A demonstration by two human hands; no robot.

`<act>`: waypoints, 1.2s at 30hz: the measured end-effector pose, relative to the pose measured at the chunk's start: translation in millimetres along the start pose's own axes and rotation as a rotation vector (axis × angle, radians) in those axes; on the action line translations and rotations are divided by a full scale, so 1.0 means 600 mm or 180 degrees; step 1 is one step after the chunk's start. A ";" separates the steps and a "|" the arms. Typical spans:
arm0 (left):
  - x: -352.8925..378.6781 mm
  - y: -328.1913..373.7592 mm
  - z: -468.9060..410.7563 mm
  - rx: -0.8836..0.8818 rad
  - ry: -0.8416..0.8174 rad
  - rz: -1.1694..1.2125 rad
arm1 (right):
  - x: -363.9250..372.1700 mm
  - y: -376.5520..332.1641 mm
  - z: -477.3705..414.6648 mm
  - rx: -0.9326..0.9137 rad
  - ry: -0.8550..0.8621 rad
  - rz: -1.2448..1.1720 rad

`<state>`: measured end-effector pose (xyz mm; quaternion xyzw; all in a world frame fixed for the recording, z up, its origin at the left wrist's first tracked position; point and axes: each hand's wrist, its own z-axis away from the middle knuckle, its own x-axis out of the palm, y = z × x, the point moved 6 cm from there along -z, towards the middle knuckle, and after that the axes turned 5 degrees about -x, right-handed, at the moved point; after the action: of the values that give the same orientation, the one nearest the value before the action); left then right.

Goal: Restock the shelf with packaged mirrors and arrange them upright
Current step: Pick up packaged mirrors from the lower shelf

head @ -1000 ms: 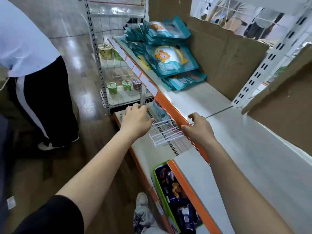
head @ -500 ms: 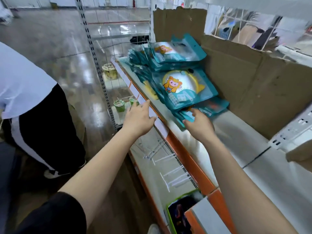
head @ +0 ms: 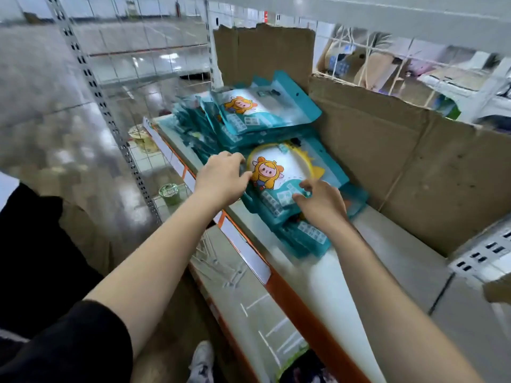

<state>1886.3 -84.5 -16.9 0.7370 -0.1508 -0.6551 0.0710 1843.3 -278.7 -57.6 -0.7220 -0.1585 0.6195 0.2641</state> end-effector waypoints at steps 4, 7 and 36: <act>-0.029 0.018 -0.073 0.0198 0.0412 0.0157 | -0.016 -0.002 -0.054 0.0121 0.0170 0.0136; -0.051 0.023 -0.124 0.0327 0.0738 0.0132 | -0.005 -0.010 -0.083 0.0309 0.0206 0.0072; -0.043 0.009 -0.450 0.1055 0.0032 -0.0274 | 0.015 -0.075 -0.238 0.1460 0.1339 -0.2993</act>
<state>2149.7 -106.3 44.6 0.7476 -0.2247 -0.6200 -0.0789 1989.2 -263.8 -25.4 -0.6058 -0.2683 0.2964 0.6878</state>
